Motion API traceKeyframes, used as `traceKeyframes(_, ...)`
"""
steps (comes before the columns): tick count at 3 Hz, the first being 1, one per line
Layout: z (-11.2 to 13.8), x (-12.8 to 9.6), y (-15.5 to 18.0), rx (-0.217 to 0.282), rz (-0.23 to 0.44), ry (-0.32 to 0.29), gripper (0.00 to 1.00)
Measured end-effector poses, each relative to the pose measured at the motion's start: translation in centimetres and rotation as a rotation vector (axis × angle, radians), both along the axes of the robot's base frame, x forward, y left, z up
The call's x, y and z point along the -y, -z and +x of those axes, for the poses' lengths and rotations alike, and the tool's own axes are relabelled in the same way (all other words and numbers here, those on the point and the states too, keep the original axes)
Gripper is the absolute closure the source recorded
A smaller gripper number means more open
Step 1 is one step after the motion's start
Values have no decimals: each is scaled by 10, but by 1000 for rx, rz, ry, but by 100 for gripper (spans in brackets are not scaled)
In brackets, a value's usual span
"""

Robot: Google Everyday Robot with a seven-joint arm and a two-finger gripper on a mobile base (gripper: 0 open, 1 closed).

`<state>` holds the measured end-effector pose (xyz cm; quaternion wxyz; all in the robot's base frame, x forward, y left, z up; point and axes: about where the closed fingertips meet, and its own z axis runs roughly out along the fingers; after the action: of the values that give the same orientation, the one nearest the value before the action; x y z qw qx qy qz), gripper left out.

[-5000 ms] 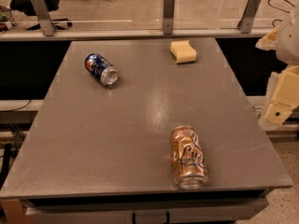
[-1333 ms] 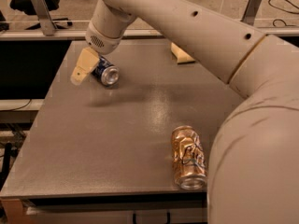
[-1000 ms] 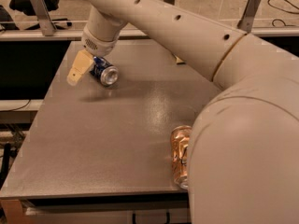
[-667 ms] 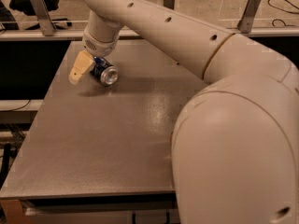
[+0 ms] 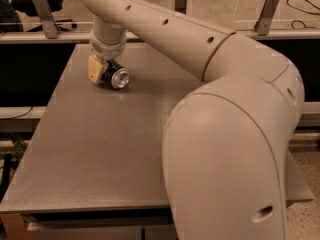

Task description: Place pepsi can upright

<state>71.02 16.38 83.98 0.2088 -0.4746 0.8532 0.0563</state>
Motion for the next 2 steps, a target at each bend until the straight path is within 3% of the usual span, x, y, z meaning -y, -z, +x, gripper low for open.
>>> traceKeyframes(1,7,-1,0,10,-38,14,62)
traceKeyframes(2,10,3,-15,36,-20,5,85)
